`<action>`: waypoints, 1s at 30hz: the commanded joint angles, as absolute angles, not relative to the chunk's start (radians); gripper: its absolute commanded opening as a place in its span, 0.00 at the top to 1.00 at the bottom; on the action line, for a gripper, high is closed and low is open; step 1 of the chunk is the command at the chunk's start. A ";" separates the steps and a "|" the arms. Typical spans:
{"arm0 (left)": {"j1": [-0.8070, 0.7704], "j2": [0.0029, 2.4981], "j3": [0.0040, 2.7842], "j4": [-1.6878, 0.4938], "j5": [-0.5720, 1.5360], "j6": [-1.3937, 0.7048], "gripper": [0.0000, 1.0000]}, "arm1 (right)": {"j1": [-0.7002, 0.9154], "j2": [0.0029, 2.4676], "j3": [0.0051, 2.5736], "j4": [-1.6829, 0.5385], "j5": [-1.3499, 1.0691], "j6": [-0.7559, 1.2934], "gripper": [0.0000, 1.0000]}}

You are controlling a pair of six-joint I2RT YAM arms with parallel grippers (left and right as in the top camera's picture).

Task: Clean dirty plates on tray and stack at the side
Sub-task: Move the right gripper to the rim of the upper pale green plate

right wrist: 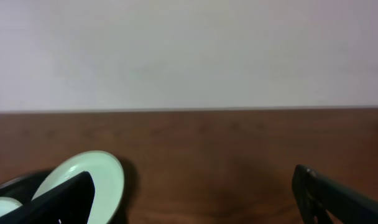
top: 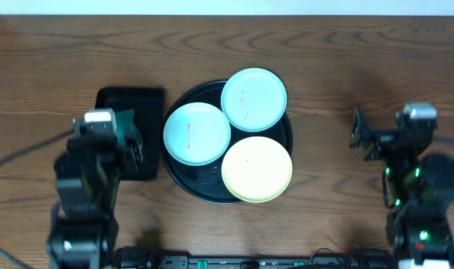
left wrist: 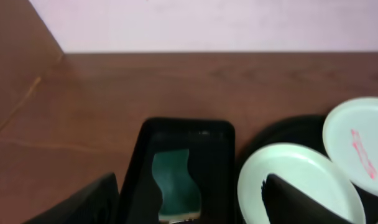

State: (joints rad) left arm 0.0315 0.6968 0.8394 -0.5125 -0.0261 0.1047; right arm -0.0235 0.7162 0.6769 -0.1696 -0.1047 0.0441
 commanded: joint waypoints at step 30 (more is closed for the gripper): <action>0.027 1.644 1.618 -1.238 0.127 0.025 0.25 | 0.059 1.658 1.441 -0.777 -0.599 0.223 0.25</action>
State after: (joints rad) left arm 0.0307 1.6253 1.5959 -1.2339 0.1062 0.0292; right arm 0.0055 1.6245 1.4200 -0.7731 -0.5362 0.1394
